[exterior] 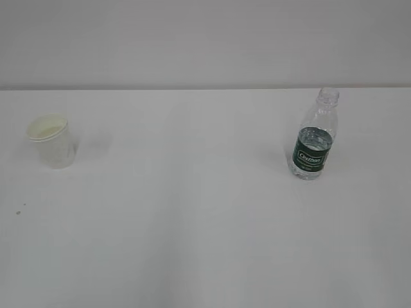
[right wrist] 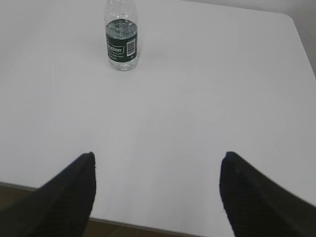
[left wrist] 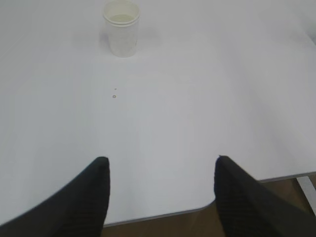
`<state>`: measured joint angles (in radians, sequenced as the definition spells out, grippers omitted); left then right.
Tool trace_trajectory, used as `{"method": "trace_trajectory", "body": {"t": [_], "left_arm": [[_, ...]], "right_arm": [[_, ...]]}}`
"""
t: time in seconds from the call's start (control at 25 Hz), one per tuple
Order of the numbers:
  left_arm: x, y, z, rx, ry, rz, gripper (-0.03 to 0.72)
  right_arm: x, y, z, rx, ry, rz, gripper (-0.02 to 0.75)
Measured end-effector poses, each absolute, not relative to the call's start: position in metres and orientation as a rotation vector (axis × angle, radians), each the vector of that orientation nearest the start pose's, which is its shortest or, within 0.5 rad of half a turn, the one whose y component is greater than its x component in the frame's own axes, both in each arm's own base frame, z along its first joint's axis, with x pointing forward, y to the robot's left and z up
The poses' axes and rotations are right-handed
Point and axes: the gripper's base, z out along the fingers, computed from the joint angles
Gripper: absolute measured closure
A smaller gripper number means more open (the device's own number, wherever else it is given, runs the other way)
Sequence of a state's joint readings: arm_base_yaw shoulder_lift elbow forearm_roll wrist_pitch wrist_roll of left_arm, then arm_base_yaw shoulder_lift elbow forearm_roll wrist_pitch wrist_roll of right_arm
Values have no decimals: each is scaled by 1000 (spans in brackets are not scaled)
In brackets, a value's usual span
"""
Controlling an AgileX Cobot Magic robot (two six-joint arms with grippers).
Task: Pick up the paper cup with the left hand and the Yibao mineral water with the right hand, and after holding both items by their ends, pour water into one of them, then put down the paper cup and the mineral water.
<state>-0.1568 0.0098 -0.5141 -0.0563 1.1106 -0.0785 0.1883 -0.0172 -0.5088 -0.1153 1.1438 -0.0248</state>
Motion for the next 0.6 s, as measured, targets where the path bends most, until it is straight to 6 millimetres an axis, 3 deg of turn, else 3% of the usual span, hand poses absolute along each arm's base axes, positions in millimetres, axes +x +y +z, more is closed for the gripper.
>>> {"method": "trace_trajectory", "body": {"t": [0.6], "left_arm": [[-8,-3,277,86,2094,-211,210]], "right_arm": [[-10,-12,273,-210,2084,-40,153]]}}
